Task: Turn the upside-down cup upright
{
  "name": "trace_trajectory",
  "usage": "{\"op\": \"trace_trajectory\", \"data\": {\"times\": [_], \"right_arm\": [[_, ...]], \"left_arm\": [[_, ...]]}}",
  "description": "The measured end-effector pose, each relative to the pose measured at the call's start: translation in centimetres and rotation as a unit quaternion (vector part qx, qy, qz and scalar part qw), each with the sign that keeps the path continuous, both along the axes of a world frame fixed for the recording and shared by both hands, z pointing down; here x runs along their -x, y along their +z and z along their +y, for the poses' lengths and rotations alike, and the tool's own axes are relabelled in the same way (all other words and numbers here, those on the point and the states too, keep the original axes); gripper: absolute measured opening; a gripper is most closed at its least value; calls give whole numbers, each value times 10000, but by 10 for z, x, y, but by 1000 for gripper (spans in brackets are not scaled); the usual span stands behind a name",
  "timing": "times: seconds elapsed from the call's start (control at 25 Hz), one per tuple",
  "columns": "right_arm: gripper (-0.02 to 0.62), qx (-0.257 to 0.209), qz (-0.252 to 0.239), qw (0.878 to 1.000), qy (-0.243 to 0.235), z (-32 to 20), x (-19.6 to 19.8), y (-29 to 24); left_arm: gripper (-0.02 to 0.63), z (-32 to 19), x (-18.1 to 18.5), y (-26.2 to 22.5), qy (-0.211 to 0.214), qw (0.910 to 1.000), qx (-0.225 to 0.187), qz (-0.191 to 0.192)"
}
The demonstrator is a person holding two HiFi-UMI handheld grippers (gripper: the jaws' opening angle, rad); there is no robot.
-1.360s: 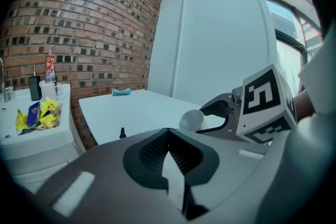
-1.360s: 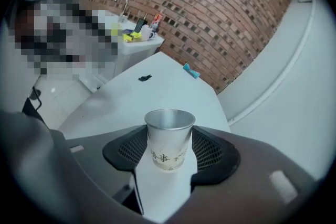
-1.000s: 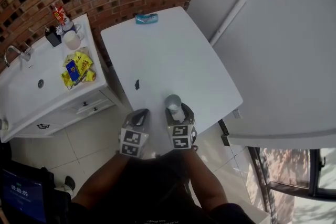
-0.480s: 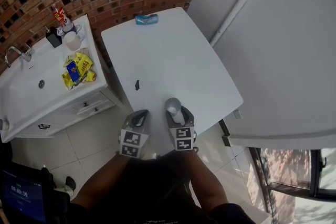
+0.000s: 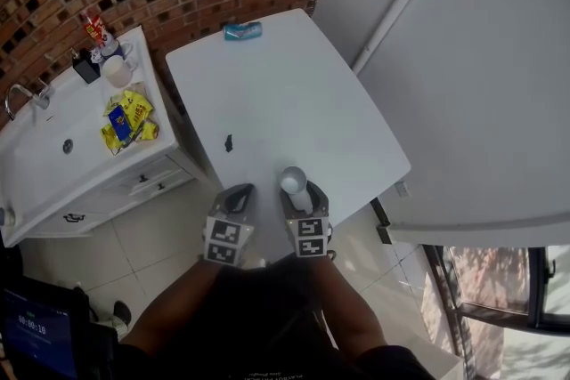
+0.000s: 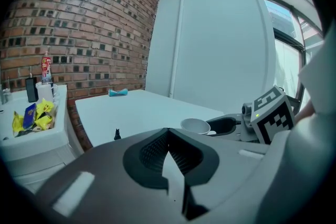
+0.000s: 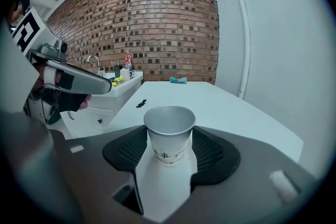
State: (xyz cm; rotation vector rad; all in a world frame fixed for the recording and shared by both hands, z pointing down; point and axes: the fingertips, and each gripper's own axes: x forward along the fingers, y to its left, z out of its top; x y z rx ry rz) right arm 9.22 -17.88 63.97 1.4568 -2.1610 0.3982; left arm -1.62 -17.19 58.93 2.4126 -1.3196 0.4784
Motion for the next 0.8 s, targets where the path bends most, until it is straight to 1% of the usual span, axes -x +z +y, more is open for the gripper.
{"op": "trace_trajectory", "data": {"times": [0.2, 0.32, 0.52, 0.8], "right_arm": [[284, -28, 31, 10000, 2, 3, 0, 1], [284, -31, 131, 9999, -106, 3, 1, 3], [284, 18, 151, 9997, -215, 3, 1, 3], [284, 42, 78, 10000, 4, 9, -1, 5]], "left_arm": [[-3, -1, 0, 2, -5, 10000, 9, -28], [-3, 0, 1, 2, -2, 10000, 18, -31], [-3, 1, 0, 3, 3, 10000, 17, -31], [-3, 1, -6, 2, 55, 10000, 10, -22]]}}
